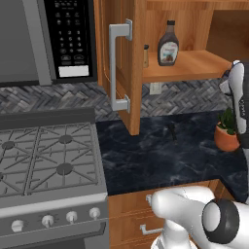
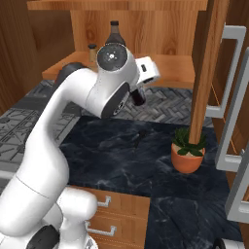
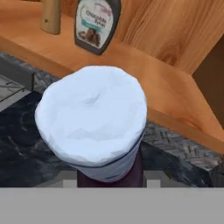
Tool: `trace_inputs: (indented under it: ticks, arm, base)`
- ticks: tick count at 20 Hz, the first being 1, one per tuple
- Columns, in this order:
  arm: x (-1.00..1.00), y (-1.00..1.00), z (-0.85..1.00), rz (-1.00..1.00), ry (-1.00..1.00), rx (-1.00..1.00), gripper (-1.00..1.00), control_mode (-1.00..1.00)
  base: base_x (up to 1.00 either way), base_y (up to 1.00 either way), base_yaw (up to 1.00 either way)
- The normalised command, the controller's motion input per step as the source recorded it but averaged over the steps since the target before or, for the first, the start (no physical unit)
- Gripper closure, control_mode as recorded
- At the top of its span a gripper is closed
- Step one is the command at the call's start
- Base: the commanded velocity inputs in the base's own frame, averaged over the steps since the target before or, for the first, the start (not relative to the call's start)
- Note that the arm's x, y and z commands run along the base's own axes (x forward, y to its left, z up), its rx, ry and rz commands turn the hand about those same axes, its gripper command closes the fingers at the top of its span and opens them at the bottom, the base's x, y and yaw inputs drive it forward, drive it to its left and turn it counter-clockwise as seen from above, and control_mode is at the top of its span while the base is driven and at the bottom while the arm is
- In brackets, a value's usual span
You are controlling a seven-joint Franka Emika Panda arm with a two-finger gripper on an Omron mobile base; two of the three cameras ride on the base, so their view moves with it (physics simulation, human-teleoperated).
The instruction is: There are various items on the counter. Only move the condiments/shakers into the cabinet.
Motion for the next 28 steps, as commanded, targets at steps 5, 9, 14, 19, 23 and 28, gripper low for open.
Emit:
trace_inputs:
  ticks: [5, 9, 14, 19, 23, 28]
  arm:
    - [0.42, -0.13, 0.08, 0.0, 0.21, 0.13, 1.0, -1.0]
    - [0.33, -0.1, 0.0, 0.0, 0.12, 0.23, 1.0, -1.0]
    - [0.38, 0.0, 0.12, -0.01, 0.01, 0.07, 1.0, -1.0]
    - [0.48, 0.0, 0.0, 0.0, 0.0, 0.0, 1.0, -1.0]
    - [0.58, 0.0, 0.0, -0.01, -0.03, -0.02, 1.0, -1.0]
    - [0.57, 0.0, -0.07, 0.0, -0.09, -0.05, 1.0, -1.0]
  base:
    - [0.0, 0.0, 0.0]
    - [0.0, 0.0, 0.0]
    - [0.0, 0.0, 0.0]
    - [0.0, 0.0, 0.0]
    - [0.0, 0.0, 0.0]
    - [0.0, 0.0, 0.0]
